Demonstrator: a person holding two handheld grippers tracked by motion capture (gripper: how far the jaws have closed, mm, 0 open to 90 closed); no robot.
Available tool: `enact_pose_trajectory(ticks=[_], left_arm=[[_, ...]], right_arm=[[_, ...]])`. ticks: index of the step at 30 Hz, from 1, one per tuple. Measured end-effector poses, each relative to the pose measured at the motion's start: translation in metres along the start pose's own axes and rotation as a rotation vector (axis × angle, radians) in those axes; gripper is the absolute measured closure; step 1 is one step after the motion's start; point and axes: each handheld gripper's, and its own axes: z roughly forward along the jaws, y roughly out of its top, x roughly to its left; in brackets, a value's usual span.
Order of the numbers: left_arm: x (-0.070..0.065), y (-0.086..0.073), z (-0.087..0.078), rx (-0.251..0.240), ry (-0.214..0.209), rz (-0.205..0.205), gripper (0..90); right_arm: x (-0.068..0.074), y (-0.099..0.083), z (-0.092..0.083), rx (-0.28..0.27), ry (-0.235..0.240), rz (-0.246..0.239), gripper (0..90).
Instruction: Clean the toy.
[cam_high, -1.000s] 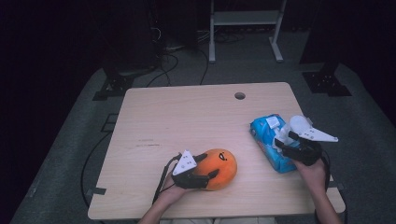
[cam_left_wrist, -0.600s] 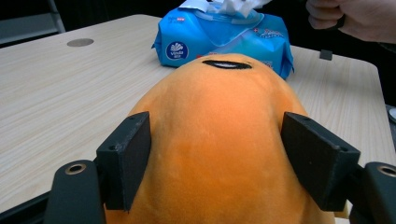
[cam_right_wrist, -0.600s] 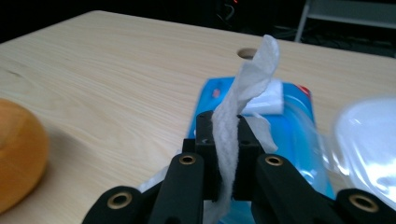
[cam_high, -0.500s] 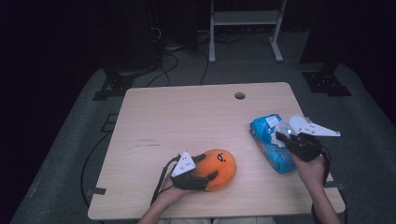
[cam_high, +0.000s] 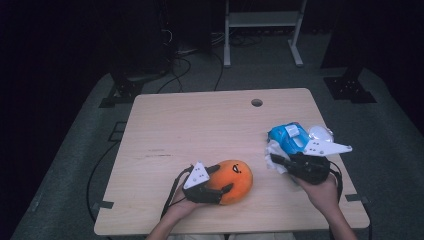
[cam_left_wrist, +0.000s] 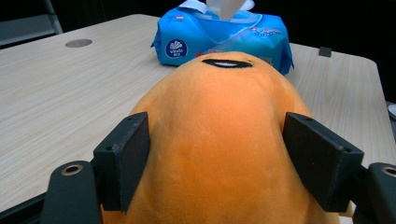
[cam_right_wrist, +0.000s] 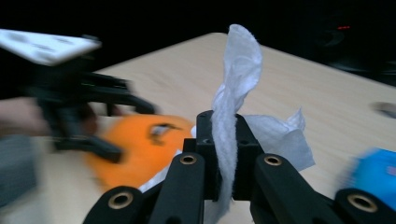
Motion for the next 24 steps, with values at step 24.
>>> enact_pose_trajectory(ticks=[24], left_arm=[[-0.006, 0.001, 0.000, 0.027, -0.001, 0.062, 24.2]], right_arm=[[0.034, -0.009, 0.080, 0.182, 0.065, -0.102, 74.2]])
